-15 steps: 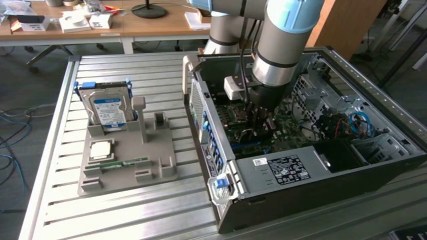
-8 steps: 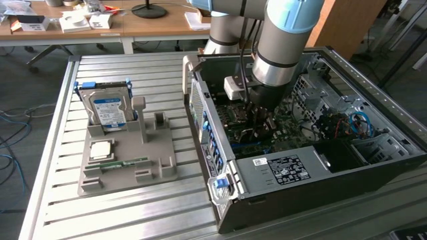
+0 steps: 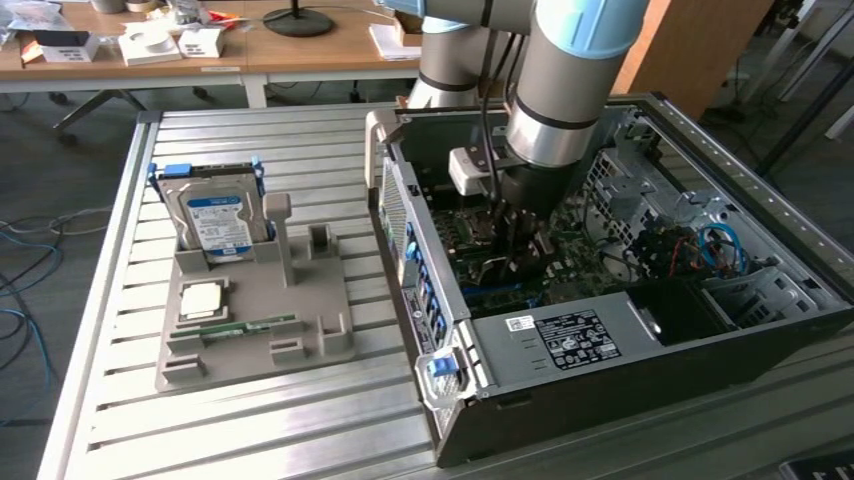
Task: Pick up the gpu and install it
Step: 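Insert the gpu into the slot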
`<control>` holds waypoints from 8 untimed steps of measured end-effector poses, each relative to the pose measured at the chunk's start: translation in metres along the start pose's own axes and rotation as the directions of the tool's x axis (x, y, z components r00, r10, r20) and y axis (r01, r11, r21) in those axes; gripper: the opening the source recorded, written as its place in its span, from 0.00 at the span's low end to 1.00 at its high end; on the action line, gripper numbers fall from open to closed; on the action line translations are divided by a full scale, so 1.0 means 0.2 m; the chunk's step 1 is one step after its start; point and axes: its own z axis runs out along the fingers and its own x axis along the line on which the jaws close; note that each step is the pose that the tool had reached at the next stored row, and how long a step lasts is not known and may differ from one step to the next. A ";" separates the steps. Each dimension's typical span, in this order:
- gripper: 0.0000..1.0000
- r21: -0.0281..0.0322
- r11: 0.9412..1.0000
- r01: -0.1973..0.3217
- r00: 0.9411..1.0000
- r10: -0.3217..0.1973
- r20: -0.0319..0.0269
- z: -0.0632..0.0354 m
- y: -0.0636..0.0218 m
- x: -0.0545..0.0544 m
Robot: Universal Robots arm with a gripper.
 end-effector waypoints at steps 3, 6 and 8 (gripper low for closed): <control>0.45 0.000 1.000 0.000 1.000 0.000 0.000 -0.026 -0.001 0.00; 0.45 0.000 1.000 0.000 1.000 0.000 0.000 -0.059 -0.002 0.00; 0.45 0.000 1.000 0.000 1.000 0.000 0.000 -0.084 -0.002 0.00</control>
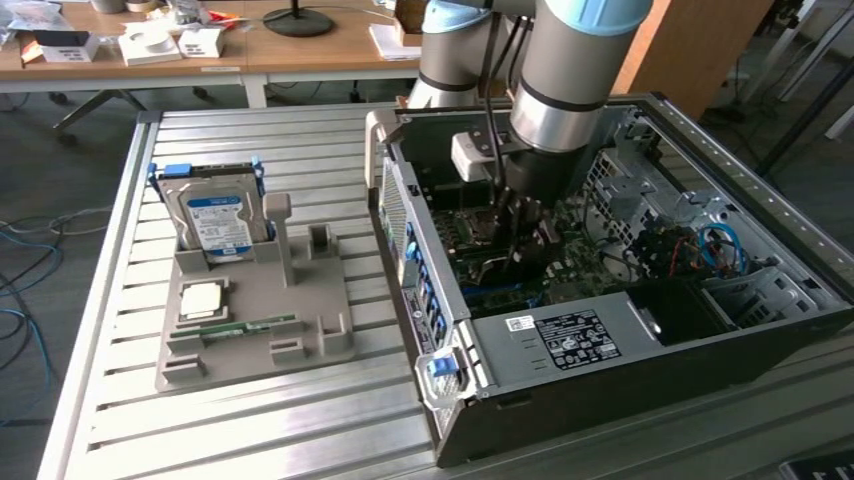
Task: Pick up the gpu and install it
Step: 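Insert the gpu into the slot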
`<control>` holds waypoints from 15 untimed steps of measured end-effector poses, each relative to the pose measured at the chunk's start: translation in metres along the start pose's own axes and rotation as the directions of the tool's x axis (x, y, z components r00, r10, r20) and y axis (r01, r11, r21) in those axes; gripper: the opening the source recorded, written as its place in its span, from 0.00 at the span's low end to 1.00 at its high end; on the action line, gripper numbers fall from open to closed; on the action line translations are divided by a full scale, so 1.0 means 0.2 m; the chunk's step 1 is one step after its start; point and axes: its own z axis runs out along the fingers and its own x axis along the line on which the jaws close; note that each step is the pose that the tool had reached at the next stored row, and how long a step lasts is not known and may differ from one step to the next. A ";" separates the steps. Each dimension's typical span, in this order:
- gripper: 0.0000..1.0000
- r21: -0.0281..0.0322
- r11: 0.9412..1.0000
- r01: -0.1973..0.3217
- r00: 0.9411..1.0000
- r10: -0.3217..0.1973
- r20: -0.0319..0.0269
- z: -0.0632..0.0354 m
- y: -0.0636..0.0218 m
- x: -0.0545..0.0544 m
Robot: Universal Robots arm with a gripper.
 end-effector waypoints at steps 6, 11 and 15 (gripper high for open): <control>0.45 0.001 1.000 0.000 1.000 0.000 0.000 -0.083 -0.002 0.00; 0.45 0.001 1.000 -0.002 1.000 0.002 0.000 -0.156 -0.004 0.00; 0.45 0.002 1.000 -0.004 1.000 0.004 0.000 -0.215 -0.006 -0.01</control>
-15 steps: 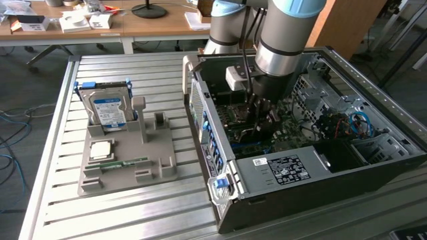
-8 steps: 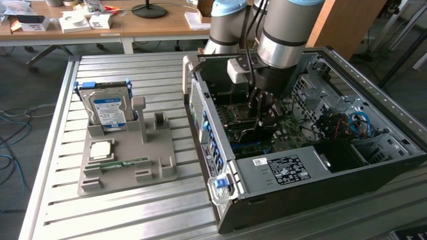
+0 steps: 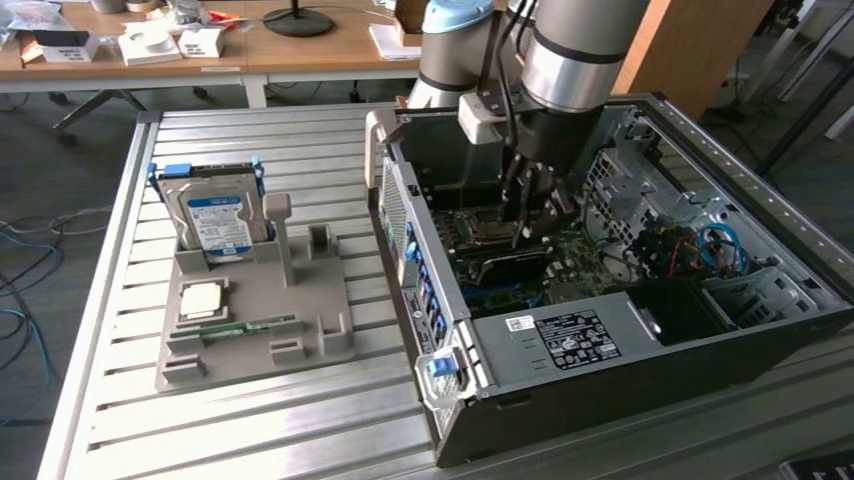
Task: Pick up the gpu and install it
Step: 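Insert the gpu into the slot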
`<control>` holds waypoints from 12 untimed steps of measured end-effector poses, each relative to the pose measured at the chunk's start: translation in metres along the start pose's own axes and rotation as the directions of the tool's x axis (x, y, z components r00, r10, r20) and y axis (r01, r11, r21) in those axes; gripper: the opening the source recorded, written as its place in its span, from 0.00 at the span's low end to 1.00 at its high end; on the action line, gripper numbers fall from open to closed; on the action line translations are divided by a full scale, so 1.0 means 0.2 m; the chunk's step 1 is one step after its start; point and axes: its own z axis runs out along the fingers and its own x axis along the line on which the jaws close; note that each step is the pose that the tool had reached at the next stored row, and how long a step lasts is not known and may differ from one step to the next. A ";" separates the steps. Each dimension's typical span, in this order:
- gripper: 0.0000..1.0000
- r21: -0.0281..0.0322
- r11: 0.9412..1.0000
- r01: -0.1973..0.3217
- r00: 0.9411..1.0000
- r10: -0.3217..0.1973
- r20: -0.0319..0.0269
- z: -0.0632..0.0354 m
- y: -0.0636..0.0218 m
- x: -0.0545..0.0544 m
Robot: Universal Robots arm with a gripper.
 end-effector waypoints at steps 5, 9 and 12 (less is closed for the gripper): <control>0.45 0.002 1.000 -0.002 1.000 0.002 0.000 -0.068 -0.002 0.00; 0.45 0.004 1.000 -0.004 1.000 0.004 0.000 -0.114 -0.003 0.00; 0.45 0.004 1.000 -0.005 1.000 0.005 0.000 -0.147 -0.004 0.00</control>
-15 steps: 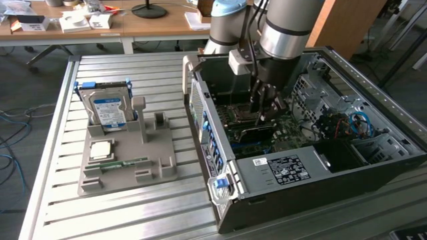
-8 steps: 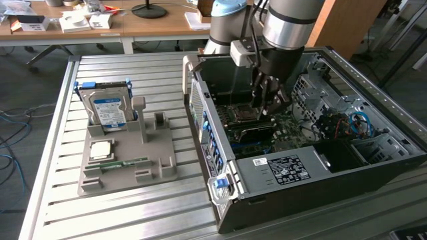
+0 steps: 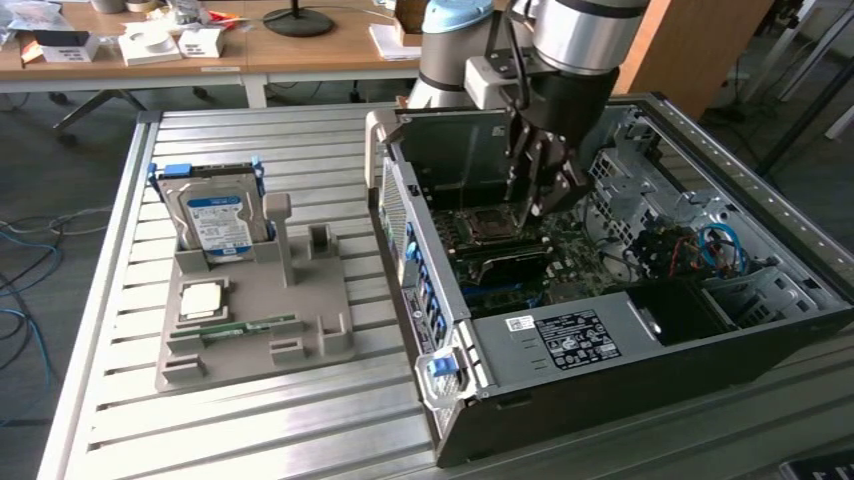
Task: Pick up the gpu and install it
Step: 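Insert the gpu into the slot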
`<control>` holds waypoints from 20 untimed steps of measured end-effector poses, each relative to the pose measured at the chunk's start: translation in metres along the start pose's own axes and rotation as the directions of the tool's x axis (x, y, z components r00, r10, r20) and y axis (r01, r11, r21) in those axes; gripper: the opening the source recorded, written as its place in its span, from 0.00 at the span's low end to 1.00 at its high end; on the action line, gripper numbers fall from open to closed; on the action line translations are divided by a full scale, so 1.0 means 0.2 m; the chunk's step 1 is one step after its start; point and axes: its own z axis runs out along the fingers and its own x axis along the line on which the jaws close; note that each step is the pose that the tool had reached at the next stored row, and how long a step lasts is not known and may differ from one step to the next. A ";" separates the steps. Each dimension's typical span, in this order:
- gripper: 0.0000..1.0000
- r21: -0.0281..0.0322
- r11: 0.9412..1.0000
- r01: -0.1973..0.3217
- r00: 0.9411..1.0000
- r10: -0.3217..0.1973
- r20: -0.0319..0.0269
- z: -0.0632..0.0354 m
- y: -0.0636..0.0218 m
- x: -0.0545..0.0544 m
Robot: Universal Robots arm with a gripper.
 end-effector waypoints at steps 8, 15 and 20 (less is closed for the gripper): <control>0.45 0.001 1.000 -0.002 1.000 0.002 0.000 -0.074 -0.003 0.00; 0.45 0.001 1.000 -0.002 1.000 0.002 0.000 -0.085 -0.003 0.00; 0.45 0.001 1.000 -0.002 1.000 0.002 0.000 -0.103 -0.003 0.00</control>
